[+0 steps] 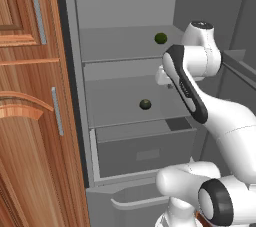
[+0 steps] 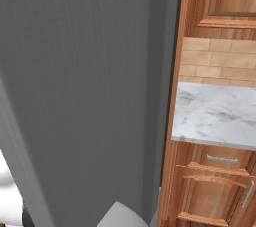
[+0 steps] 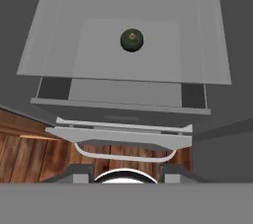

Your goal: Place the cold items (lime and squash) from the fridge in one tupperware on the dining counter. Place the warm items (hot dog and kebab skewer) in the stove area in another tupperware.

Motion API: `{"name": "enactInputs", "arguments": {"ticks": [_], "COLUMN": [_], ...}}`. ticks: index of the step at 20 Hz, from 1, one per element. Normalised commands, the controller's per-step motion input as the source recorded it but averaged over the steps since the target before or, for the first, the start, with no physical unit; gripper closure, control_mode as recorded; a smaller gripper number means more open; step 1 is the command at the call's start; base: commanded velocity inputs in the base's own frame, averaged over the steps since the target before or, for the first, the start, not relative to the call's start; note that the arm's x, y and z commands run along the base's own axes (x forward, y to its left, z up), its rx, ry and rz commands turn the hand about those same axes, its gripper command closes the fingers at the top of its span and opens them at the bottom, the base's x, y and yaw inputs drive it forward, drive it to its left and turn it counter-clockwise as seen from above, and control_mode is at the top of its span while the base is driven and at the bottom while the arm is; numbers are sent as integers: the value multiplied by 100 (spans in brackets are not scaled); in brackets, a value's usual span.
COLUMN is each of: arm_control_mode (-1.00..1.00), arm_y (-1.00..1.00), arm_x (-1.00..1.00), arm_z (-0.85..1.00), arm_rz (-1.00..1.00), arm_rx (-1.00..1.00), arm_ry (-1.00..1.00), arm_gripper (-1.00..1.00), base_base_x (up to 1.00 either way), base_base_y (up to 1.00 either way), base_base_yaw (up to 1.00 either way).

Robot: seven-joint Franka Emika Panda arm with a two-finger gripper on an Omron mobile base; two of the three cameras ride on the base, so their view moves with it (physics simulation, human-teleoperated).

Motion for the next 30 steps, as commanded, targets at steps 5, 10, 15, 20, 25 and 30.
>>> {"name": "enactInputs", "arguments": {"ticks": [5, 10, 15, 20, 25, 30], "arm_control_mode": [-100, -100, -100, -100, -100, -100], "arm_y": [0, 5, 4, 5, 0, 0], "arm_x": [0, 0, 0, 0, 6, 22], "arm_z": [10, 42, 61, 63, 50, 28], "arm_rz": [0, 0, -3, -11, -18, -23], "arm_rx": [0, 0, 0, -2, -8, -7], "arm_ry": [-6, -14, -19, -18, -11, -6], "arm_gripper": [-100, -100, -100, -100, -100, -100], "base_base_x": [0, 0, 0, 0, 0, 0], "base_base_y": [0, 0, 0, 0, 0, 0], "base_base_yaw": [0, 0, 0, 0, 0, 0]}}
